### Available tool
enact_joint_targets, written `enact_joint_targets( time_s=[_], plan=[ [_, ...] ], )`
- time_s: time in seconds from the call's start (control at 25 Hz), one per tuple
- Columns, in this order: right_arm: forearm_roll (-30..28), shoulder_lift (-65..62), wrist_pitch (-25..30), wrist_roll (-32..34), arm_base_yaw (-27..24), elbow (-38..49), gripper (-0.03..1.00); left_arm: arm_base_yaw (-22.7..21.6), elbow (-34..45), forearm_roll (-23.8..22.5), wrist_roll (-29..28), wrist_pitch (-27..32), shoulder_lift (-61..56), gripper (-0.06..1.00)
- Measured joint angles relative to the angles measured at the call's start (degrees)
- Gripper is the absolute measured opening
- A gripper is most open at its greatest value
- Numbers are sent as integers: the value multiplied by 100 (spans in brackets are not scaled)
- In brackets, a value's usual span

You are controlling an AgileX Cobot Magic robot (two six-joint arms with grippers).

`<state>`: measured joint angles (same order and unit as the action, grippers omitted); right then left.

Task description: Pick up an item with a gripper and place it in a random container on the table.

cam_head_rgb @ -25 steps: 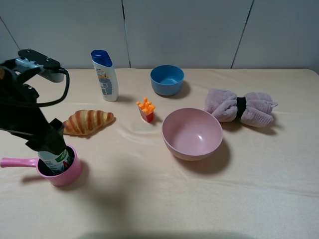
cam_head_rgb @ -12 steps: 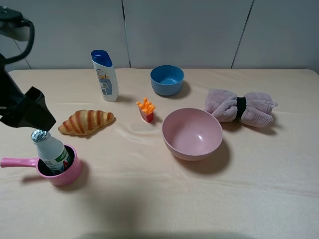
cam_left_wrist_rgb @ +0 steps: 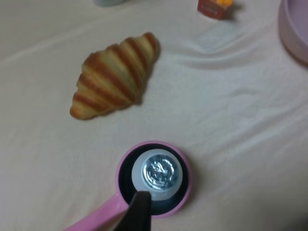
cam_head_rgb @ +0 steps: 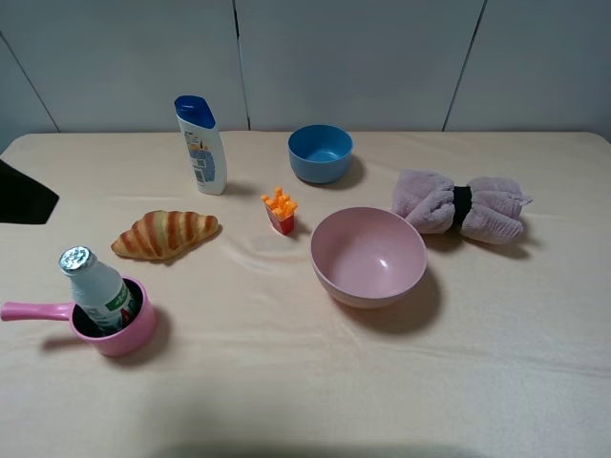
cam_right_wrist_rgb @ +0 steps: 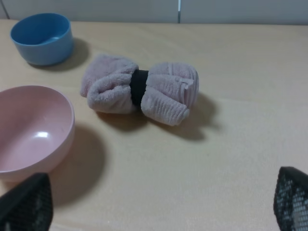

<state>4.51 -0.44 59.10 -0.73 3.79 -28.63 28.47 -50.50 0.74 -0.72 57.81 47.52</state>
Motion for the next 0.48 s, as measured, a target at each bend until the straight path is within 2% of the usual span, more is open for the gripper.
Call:
enact_joint_targets(
  time_s=[0.36, 0.48],
  plan=[
    [0, 0, 0, 0, 0, 0, 69, -10, 0, -19, -2, 677, -882, 92],
    [0, 0, 0, 0, 0, 0, 69, -199, 0, -25, -2, 951, -1119, 92]
  ],
)
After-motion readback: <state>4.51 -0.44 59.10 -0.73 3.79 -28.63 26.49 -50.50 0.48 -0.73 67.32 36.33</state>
